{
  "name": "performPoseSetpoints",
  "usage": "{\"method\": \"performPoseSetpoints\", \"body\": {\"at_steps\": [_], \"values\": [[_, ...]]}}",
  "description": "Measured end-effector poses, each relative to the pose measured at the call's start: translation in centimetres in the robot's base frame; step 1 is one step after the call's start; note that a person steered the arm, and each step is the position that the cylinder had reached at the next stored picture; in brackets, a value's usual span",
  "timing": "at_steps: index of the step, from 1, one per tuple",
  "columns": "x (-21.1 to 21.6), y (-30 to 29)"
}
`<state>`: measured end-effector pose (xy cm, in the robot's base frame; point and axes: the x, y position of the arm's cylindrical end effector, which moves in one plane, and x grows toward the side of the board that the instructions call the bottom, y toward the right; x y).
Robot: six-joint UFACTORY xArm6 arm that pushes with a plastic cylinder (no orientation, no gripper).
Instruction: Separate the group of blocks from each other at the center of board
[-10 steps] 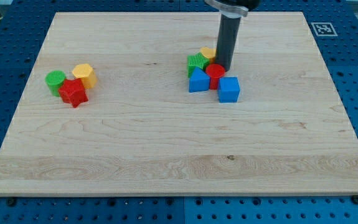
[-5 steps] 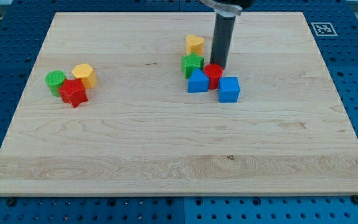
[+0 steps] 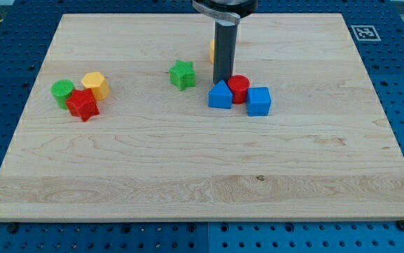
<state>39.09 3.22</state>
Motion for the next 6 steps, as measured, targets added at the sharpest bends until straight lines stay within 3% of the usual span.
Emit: {"method": "performPoseSetpoints", "body": {"at_steps": [6], "values": [[8.5, -0.2]]}}
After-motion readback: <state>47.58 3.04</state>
